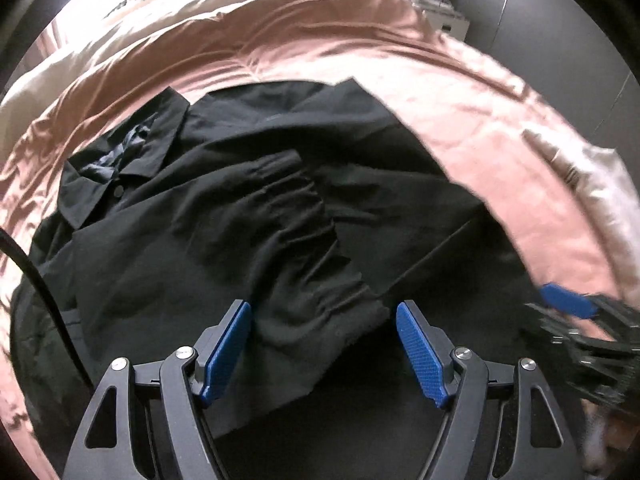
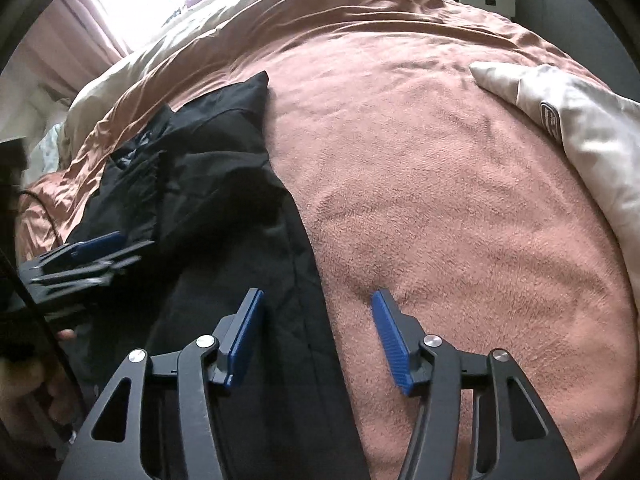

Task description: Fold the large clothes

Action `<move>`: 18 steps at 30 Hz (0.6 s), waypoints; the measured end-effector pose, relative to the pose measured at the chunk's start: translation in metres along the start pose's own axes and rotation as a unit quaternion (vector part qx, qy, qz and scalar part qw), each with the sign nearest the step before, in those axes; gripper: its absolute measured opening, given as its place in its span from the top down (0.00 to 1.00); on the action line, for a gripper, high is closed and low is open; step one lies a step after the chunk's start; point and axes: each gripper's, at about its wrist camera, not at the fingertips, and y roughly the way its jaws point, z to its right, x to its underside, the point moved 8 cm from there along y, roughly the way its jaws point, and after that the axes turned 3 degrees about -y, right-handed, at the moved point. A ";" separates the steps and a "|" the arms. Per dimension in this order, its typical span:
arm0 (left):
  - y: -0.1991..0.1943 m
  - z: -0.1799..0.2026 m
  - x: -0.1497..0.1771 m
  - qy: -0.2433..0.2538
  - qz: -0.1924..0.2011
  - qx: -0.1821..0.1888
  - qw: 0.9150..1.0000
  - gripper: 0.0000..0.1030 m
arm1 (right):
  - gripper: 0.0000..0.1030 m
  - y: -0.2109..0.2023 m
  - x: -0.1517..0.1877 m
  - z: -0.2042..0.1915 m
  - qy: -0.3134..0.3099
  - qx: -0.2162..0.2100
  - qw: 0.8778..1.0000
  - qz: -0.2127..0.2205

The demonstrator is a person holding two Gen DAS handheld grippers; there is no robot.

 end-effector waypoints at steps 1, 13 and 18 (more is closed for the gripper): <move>0.003 -0.001 0.001 0.005 0.002 -0.005 1.000 0.26 | 0.47 0.000 0.000 0.001 0.000 -0.001 1.000 0.000; -0.075 -0.048 0.000 -0.013 0.049 0.035 0.998 0.76 | 0.48 -0.003 0.002 0.003 0.015 0.004 1.000 0.000; -0.122 -0.094 0.011 -0.041 0.079 0.026 0.996 0.76 | 0.48 -0.011 0.002 0.001 0.022 0.011 1.000 0.002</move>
